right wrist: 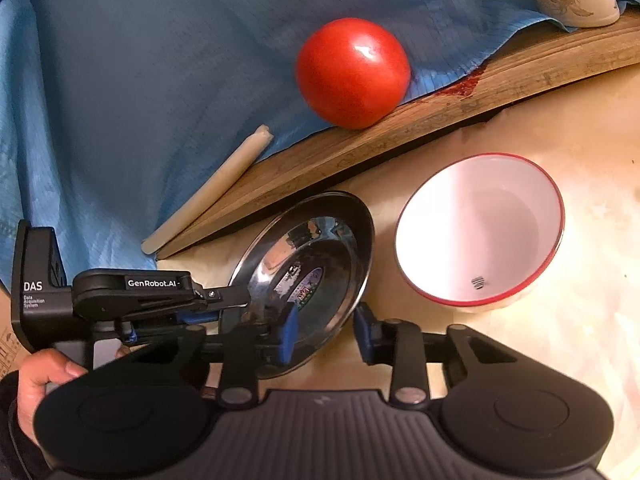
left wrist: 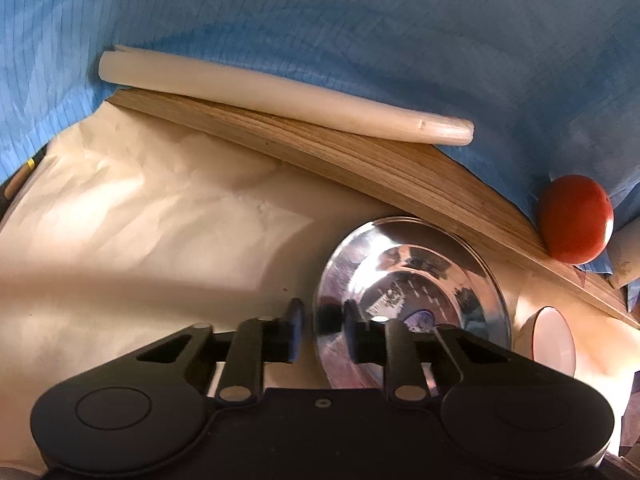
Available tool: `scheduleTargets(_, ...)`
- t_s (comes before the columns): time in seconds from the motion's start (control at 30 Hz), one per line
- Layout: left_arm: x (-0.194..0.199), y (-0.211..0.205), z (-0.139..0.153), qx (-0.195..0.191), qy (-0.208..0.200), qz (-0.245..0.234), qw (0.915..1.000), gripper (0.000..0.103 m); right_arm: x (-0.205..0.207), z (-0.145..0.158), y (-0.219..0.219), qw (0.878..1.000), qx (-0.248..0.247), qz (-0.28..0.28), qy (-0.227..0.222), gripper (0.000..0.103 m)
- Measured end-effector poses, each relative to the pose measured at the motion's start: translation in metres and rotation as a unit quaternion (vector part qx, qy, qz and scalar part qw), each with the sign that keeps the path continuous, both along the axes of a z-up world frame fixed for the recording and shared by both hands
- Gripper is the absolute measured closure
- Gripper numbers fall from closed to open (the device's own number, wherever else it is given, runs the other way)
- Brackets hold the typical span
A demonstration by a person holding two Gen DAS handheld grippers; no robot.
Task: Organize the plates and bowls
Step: 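Lift the small dark plate with both grippers toward the plate stack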
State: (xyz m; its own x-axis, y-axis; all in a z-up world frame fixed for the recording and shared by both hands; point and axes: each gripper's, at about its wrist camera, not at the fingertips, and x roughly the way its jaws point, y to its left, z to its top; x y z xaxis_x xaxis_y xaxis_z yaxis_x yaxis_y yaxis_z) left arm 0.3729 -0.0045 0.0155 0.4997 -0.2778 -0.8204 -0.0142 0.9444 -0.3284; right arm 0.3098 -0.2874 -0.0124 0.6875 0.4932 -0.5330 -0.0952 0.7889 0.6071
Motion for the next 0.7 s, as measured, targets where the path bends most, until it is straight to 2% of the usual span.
scheduleTargets(0.33, -0.006, 0.001, 0.003, -0.006, 0.0, 0.014, 0.9999, 0.087, -0.002, 0.0, 0.004, 1.0, -0.012, 0.0, -0.009, 0.083)
scheduleTargets(0.7, -0.028, -0.001, 0.017, 0.007, -0.014, 0.009, 0.9998, 0.088, -0.015, 0.007, 0.001, 0.999, -0.017, 0.003, -0.028, 0.083)
